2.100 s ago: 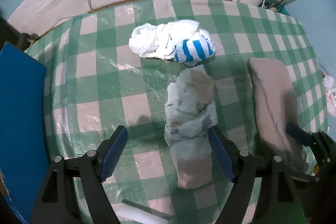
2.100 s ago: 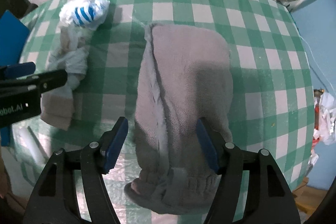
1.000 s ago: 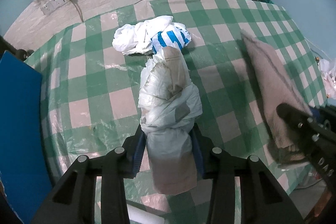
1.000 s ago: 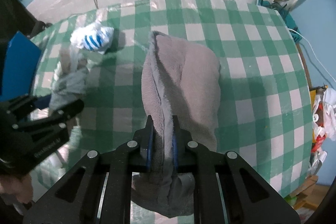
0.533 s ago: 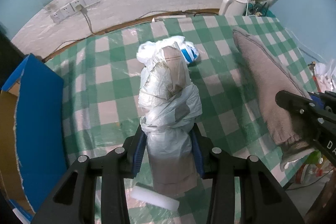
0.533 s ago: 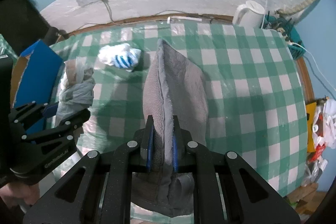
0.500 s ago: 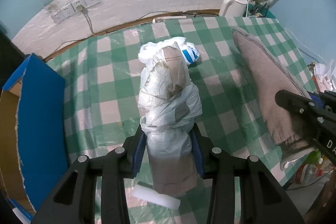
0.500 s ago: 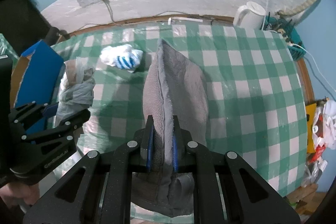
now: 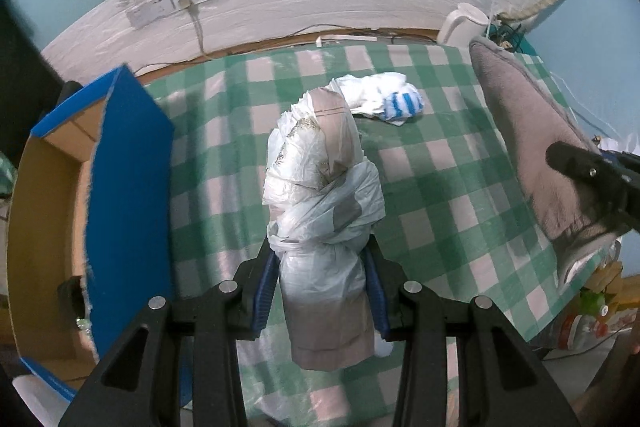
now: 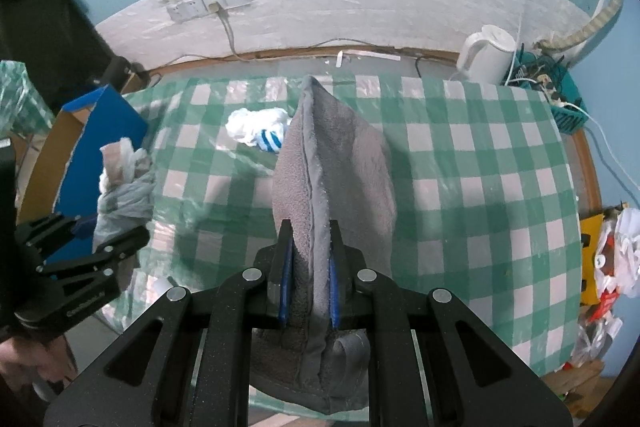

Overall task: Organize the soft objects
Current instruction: 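Carry the grey sweater and white bundle over the cardboard box with both tools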

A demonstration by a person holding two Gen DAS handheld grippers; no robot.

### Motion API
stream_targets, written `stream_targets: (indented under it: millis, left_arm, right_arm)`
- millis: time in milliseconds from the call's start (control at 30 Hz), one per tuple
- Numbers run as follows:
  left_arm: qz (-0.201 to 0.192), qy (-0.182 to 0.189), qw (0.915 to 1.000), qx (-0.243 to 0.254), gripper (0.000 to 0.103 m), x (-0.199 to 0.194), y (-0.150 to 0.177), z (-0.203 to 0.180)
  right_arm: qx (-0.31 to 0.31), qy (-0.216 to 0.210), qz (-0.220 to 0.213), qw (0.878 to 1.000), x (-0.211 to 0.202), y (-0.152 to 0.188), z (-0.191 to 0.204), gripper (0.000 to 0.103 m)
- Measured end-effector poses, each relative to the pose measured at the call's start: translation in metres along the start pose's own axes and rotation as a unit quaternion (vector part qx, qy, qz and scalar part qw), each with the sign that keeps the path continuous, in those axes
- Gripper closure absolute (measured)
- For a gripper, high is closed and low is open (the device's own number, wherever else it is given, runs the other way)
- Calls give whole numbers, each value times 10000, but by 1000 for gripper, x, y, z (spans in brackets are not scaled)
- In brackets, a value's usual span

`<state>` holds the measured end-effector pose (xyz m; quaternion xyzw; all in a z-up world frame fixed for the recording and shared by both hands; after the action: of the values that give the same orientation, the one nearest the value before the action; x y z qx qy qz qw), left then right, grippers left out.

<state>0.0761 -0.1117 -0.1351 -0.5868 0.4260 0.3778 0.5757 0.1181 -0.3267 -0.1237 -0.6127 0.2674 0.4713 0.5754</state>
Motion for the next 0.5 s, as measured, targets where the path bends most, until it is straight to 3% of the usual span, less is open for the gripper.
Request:
stream_targets:
  millis: [500]
  left_arm:
    - [-382, 48, 9989, -269, 62, -50, 12, 48]
  right_arm:
    - [-356, -226, -167, 9990, -17, -17, 54, 91]
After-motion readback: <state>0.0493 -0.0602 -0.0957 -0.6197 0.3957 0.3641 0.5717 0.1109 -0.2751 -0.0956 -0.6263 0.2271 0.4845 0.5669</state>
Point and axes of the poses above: each gripper's, at about its wrist camera, not at the fingertips, and x roughly the way its jaws point, z to its left, y to its underside, the point moved 2 cm from there along x, roughly the way its jaws point, and after that the axes turned 3 degrees about y, right-handed, at the moved point
